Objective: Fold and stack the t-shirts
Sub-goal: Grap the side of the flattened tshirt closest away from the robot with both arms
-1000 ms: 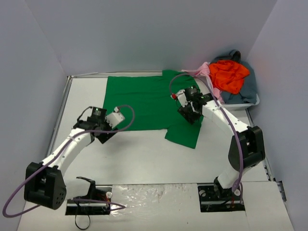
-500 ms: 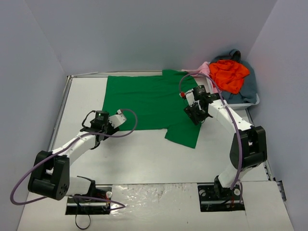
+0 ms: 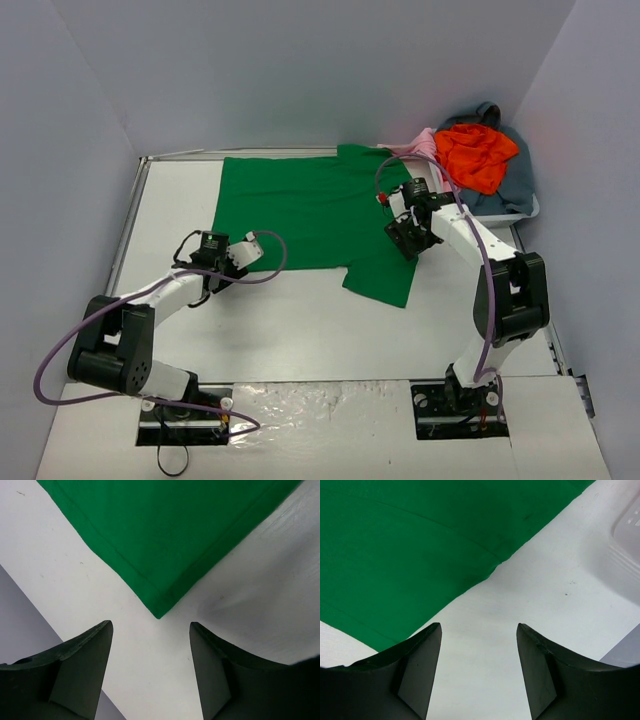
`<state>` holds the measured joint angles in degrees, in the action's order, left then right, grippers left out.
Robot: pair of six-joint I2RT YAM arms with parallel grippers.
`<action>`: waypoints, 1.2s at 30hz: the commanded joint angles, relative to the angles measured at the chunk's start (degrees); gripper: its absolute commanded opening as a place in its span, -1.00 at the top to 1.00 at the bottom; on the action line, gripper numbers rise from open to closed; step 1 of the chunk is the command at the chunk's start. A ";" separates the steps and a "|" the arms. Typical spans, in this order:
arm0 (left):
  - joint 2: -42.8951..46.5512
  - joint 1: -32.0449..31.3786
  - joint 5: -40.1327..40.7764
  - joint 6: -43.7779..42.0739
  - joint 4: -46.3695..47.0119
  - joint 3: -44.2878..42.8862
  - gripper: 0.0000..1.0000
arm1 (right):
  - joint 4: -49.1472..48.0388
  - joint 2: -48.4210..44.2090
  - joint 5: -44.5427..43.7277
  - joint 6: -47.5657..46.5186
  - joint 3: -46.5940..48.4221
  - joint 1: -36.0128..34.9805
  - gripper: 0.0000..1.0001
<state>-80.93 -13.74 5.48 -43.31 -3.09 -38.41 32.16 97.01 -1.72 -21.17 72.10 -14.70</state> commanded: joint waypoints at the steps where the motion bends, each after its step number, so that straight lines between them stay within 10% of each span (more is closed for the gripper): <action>1: 0.68 0.90 -0.12 -1.95 1.06 -0.35 -0.23 | 2.11 0.54 -1.10 0.43 2.00 0.28 -0.15; 17: -8.19 2.84 0.50 -2.83 4.94 -2.19 -0.15 | 2.03 2.39 -1.97 0.25 2.08 0.55 -0.16; 25: -6.79 2.84 -2.39 -3.71 3.18 -2.19 0.77 | 2.11 2.74 -2.76 0.25 2.26 0.55 -0.16; 31: -8.89 2.84 -3.10 -4.94 0.81 -1.84 0.50 | 2.20 2.39 -2.77 0.08 2.00 0.64 -0.16; 36: -8.99 2.84 -4.07 -4.15 -1.90 -3.59 0.95 | 2.20 1.78 -2.86 0.07 1.91 0.72 -0.15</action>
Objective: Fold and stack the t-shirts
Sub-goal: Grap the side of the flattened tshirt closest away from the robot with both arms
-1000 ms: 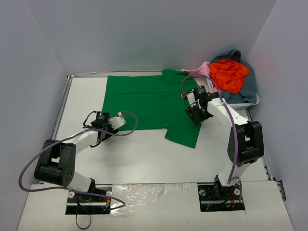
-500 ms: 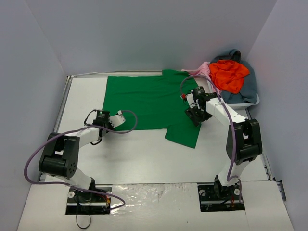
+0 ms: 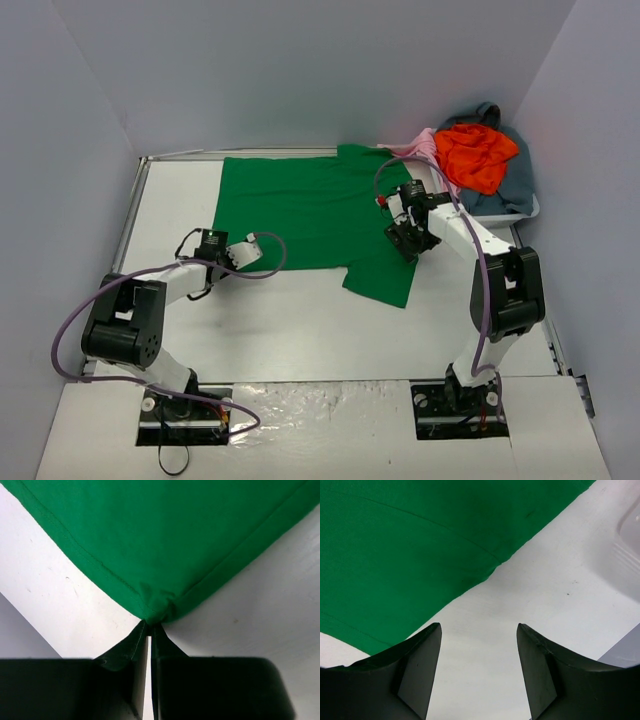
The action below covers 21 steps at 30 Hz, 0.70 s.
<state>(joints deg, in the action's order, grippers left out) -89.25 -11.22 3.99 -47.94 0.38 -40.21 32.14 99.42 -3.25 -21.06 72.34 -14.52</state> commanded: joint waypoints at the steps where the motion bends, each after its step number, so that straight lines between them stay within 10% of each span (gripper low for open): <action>1: -0.05 0.41 -2.84 1.00 -6.35 -2.33 0.95 | 2.31 -1.06 -1.24 -0.03 1.58 0.55 -0.15; 21: 5.94 4.10 -12.61 5.58 -19.28 -10.42 0.95 | 12.24 -7.92 5.00 -6.45 -1.84 -0.50 -0.19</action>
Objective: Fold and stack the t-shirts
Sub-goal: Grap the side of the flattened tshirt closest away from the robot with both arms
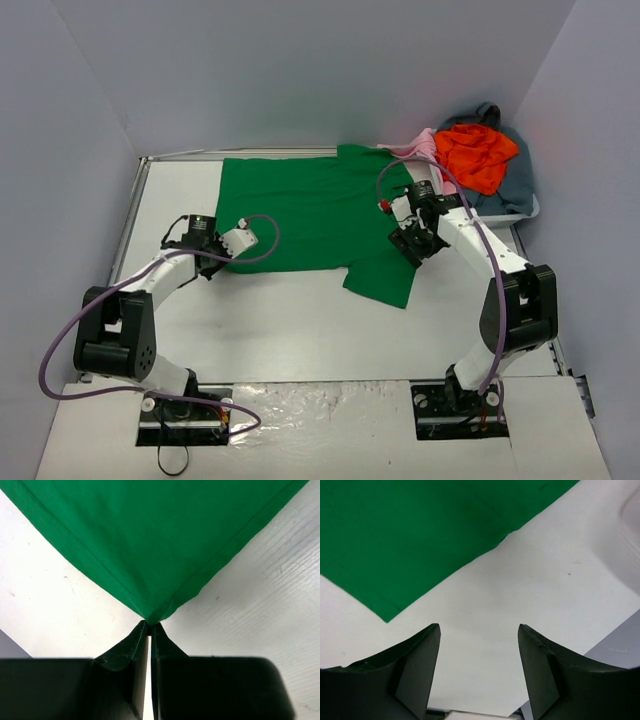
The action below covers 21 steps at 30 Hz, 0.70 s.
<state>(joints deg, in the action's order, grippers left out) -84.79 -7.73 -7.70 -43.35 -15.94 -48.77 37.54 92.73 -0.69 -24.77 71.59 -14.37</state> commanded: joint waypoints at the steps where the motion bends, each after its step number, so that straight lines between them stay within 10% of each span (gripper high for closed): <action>1: 1.39 0.69 -0.39 1.16 -2.95 -1.94 0.95 | 7.28 -1.32 2.79 -3.34 -1.37 -1.09 -0.19; 21: -2.48 1.13 2.43 7.75 -3.57 -5.81 0.95 | 10.19 5.71 5.26 -9.85 -8.04 -8.56 -0.20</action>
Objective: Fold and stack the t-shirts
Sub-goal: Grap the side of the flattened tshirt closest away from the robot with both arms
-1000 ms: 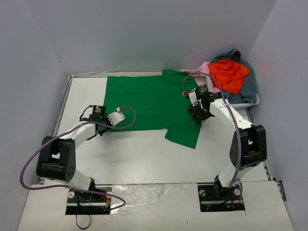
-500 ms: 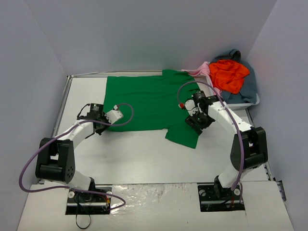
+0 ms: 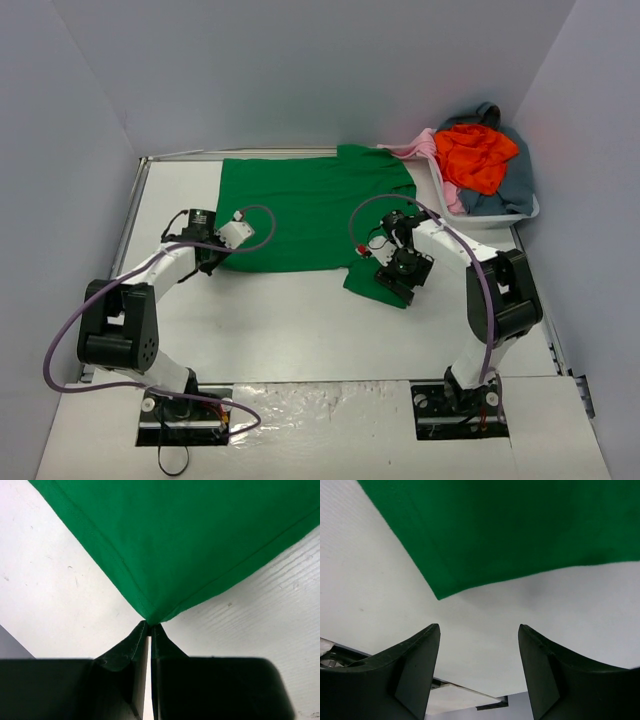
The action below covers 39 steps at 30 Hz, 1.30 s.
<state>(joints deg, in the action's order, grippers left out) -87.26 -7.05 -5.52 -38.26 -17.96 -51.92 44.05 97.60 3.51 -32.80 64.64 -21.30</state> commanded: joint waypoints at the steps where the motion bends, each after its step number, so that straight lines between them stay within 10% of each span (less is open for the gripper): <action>1: -0.19 0.46 0.16 2.93 -1.82 -3.01 0.95 | 3.58 1.01 1.24 -2.18 -1.27 -1.90 -0.20; 29: -2.21 0.37 0.16 6.53 -0.77 -3.36 0.95 | -1.95 9.27 2.29 -2.36 -3.64 -6.12 -0.15; 39: -1.68 0.46 0.25 6.27 -0.24 -2.40 0.95 | -3.10 10.86 1.24 -0.16 -3.73 -7.53 0.56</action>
<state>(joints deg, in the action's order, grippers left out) -89.60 -7.05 -5.52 -32.38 -18.17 -53.15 41.69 105.80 0.64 -34.11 62.35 -28.23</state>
